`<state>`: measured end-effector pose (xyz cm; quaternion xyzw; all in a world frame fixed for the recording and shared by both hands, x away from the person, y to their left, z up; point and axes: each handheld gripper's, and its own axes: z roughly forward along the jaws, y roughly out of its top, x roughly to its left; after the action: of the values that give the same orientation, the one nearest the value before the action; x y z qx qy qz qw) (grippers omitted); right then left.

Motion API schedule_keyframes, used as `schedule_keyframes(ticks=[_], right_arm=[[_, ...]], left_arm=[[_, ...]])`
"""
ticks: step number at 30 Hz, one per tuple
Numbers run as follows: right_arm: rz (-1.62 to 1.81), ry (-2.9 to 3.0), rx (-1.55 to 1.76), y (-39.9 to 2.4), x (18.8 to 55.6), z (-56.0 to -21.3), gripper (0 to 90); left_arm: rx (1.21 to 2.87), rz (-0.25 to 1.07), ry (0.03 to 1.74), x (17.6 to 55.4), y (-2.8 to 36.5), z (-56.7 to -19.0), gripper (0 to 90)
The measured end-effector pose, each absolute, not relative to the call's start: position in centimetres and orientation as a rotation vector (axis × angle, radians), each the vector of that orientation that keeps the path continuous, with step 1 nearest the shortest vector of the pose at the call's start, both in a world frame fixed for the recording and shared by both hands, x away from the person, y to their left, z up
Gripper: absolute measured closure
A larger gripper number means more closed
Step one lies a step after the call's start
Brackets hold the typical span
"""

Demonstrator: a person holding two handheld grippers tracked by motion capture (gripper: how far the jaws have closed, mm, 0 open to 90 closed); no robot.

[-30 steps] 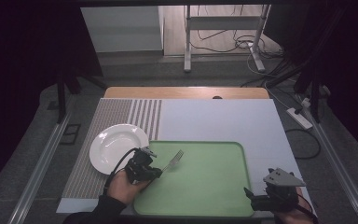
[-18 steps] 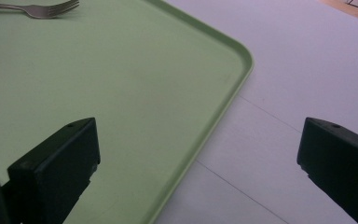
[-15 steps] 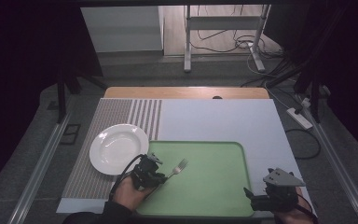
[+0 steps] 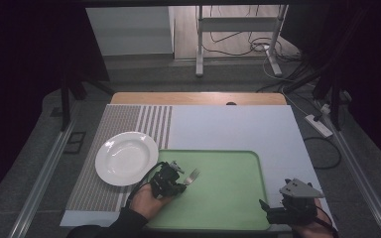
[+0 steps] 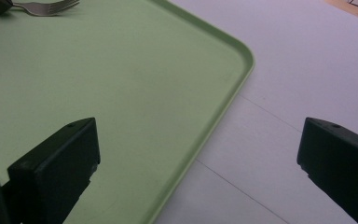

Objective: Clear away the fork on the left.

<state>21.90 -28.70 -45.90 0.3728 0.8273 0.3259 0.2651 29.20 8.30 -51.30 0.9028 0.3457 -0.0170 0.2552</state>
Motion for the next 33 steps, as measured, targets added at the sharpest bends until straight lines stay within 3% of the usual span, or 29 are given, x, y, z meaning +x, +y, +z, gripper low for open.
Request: schedule_keyframes(ticks=[11,33], right_arm=[[0.876,2.238,1.008,-28.7,21.9,-45.9,0.0],[0.872,2.243,1.01,-28.6,22.0,-45.9,0.0]], left_arm=[[2.45,0.013,1.003,30.1,10.7,-51.3,89.4],[2.41,0.007,1.108,31.0,14.1,-51.4,88.3]])
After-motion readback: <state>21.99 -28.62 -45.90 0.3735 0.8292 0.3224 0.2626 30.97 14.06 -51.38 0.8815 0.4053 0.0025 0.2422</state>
